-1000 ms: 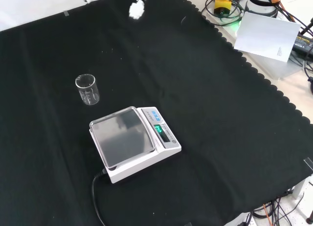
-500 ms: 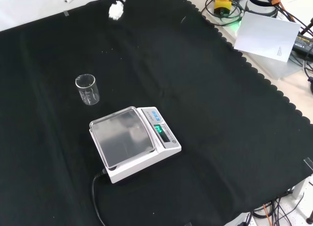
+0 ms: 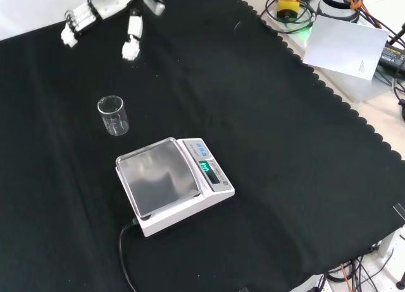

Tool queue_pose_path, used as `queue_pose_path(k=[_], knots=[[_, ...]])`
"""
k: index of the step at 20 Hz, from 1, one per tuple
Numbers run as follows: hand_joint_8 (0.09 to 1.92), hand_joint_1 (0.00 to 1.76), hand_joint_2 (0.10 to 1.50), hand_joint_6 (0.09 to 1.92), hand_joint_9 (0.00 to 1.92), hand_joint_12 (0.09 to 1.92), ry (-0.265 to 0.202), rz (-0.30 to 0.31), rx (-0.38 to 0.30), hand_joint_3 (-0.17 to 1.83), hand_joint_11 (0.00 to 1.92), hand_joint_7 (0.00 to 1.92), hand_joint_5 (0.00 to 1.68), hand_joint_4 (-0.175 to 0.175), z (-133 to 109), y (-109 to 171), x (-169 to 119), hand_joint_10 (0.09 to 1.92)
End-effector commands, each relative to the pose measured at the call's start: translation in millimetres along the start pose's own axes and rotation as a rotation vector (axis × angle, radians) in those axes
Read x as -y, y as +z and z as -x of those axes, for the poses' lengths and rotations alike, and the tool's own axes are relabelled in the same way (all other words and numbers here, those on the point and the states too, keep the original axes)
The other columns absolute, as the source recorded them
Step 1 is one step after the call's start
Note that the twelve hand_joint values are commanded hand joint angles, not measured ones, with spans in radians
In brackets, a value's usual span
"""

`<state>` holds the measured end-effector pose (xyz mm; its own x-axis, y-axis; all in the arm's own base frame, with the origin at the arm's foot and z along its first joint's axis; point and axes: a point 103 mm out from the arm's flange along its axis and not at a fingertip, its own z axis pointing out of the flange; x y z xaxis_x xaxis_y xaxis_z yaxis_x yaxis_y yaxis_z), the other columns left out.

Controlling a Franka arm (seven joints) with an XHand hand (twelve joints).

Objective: Pick up the beaker.

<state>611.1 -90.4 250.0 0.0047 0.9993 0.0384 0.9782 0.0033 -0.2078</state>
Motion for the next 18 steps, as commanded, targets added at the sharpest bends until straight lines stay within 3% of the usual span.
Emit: queue_pose_path(k=[1, 9, 14, 18], knots=[[0.18, 0.65, 0.73, 0.09, 0.00, 0.62, -0.001, -0.020, -0.052, 0.18, 0.00, 0.00, 0.00, 0.040, 5, 34, -42, 0.71], [0.18, 0.65, 0.73, 0.09, 0.00, 0.61, -0.075, -0.074, -0.076, 0.18, 0.00, 0.00, 0.00, 0.043, -20, 70, -48, 0.71], [0.18, 0.65, 0.74, 0.09, 0.00, 0.61, -0.133, -0.078, -0.099, 0.18, 0.00, 0.00, 0.00, 0.043, -34, 75, -39, 0.71], [0.19, 0.64, 0.74, 0.09, 0.00, 0.60, -0.134, -0.108, -0.080, 0.17, 0.00, 0.00, 0.00, 0.045, -37, 83, -42, 0.72]])
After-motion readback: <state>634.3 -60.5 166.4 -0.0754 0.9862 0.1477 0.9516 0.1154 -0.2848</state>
